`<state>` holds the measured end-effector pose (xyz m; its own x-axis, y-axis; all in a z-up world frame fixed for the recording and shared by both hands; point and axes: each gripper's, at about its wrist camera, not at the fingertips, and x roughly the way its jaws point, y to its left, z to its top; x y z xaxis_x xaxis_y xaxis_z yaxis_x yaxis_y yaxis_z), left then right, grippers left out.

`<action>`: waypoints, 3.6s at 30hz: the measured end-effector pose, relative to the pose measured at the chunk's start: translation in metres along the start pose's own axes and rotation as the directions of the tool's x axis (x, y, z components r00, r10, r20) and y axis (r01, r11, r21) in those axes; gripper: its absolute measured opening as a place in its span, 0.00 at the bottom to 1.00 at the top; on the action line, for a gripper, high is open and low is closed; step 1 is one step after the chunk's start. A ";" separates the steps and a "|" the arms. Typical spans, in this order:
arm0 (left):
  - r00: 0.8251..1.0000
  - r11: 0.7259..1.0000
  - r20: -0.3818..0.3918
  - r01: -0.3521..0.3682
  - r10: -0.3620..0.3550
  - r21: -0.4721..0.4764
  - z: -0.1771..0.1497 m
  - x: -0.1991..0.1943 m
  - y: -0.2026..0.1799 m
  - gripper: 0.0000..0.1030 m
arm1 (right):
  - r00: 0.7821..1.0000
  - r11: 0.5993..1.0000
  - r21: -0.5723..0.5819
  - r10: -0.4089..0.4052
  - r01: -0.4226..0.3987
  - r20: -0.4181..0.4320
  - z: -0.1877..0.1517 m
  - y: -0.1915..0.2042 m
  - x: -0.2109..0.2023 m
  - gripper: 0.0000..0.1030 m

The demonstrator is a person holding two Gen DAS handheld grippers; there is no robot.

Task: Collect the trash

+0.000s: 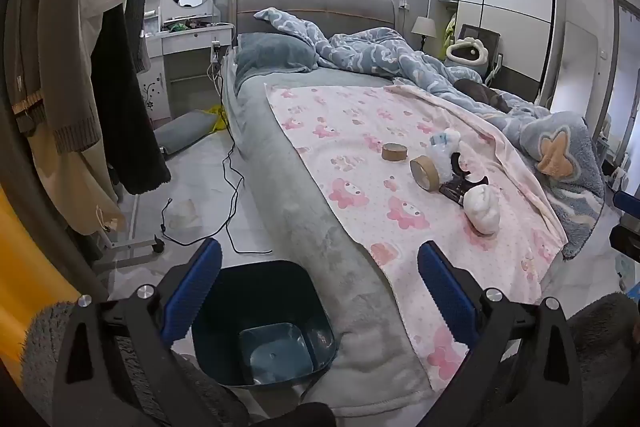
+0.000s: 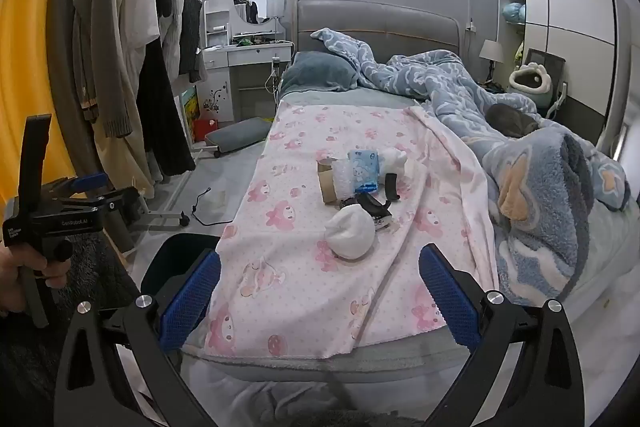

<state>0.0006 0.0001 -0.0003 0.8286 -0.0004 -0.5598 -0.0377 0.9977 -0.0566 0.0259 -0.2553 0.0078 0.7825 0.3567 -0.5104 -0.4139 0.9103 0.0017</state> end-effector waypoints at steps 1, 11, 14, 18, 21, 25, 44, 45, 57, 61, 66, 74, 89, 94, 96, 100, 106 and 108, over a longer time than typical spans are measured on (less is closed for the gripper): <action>1.000 1.000 0.002 0.001 -0.001 -0.001 0.000 0.000 0.000 0.97 | 1.000 1.000 0.000 0.000 0.000 0.000 0.000 0.000 0.000 0.97; 1.000 1.000 0.004 0.004 -0.004 -0.002 0.000 -0.001 0.001 0.97 | 1.000 1.000 0.004 0.002 -0.002 -0.001 0.000 0.000 0.000 0.97; 1.000 1.000 0.001 0.004 -0.004 -0.003 0.000 0.000 0.000 0.97 | 1.000 1.000 0.003 0.002 -0.002 -0.002 0.000 0.000 0.000 0.97; 1.000 1.000 0.000 0.005 -0.005 -0.003 0.000 0.000 0.000 0.97 | 1.000 1.000 0.005 0.002 -0.002 -0.003 0.000 0.000 0.000 0.97; 1.000 1.000 -0.001 0.006 -0.006 -0.004 0.000 -0.001 0.001 0.97 | 1.000 1.000 0.005 0.003 -0.003 -0.002 0.000 0.000 0.000 0.97; 1.000 1.000 -0.002 0.006 -0.006 -0.004 -0.003 0.000 0.002 0.97 | 1.000 1.000 0.006 0.003 -0.003 -0.003 0.000 0.000 0.000 0.97; 1.000 1.000 -0.004 0.007 -0.007 -0.006 -0.003 0.001 0.002 0.97 | 1.000 1.000 0.007 0.004 -0.004 -0.003 0.001 -0.001 0.000 0.97; 1.000 1.000 -0.004 0.006 -0.006 -0.006 -0.004 0.001 0.002 0.97 | 1.000 1.000 0.007 0.004 -0.004 -0.004 0.001 -0.001 0.000 0.97; 1.000 1.000 -0.007 0.008 -0.008 -0.008 -0.003 0.002 -0.003 0.97 | 1.000 1.000 0.007 0.004 -0.004 -0.002 0.001 -0.001 0.000 0.97; 1.000 1.000 -0.007 0.008 -0.009 -0.008 -0.003 0.002 -0.003 0.97 | 1.000 1.000 0.006 0.004 -0.004 -0.003 0.001 0.000 0.001 0.97; 1.000 1.000 -0.008 0.009 -0.009 -0.008 -0.003 0.002 -0.003 0.97 | 1.000 1.000 0.006 0.004 -0.004 -0.003 0.001 0.000 0.001 0.97; 1.000 1.000 -0.007 0.009 -0.009 -0.009 -0.003 0.002 -0.002 0.97 | 1.000 1.000 0.006 0.003 -0.003 -0.004 0.001 0.000 0.001 0.97; 1.000 1.000 -0.001 0.024 -0.024 -0.002 0.003 0.002 -0.010 0.97 | 0.998 0.998 -0.044 -0.040 0.038 -0.049 0.007 0.009 0.008 0.97; 0.997 0.997 -0.001 0.072 -0.072 0.027 0.014 0.009 -0.015 0.97 | 0.997 0.998 -0.053 -0.030 0.026 -0.069 0.011 0.001 0.026 0.97; 0.996 0.996 0.006 0.086 -0.086 0.038 0.019 0.013 -0.015 0.97 | 0.996 0.997 -0.061 -0.043 0.038 -0.077 0.012 0.000 0.037 0.97; 0.991 0.990 -0.004 0.136 -0.136 0.032 0.029 0.029 -0.013 0.97 | 0.994 0.997 -0.059 -0.053 0.048 -0.097 0.011 -0.003 0.062 0.97; 0.981 0.978 -0.003 0.195 -0.195 0.079 0.043 0.053 -0.016 0.96 | 0.990 0.997 -0.059 -0.048 0.040 -0.132 0.011 -0.004 0.097 0.78; 0.974 0.970 -0.004 0.226 -0.226 0.086 0.050 0.060 -0.014 0.96 | 0.989 0.998 -0.060 -0.039 0.031 -0.144 0.011 -0.004 0.109 0.78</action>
<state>0.0789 -0.0110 0.0081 0.8134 -0.2263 -0.5358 0.1982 0.9739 -0.1103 0.1177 -0.2184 -0.0385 0.7228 0.2865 -0.6289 -0.4165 0.9068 -0.0655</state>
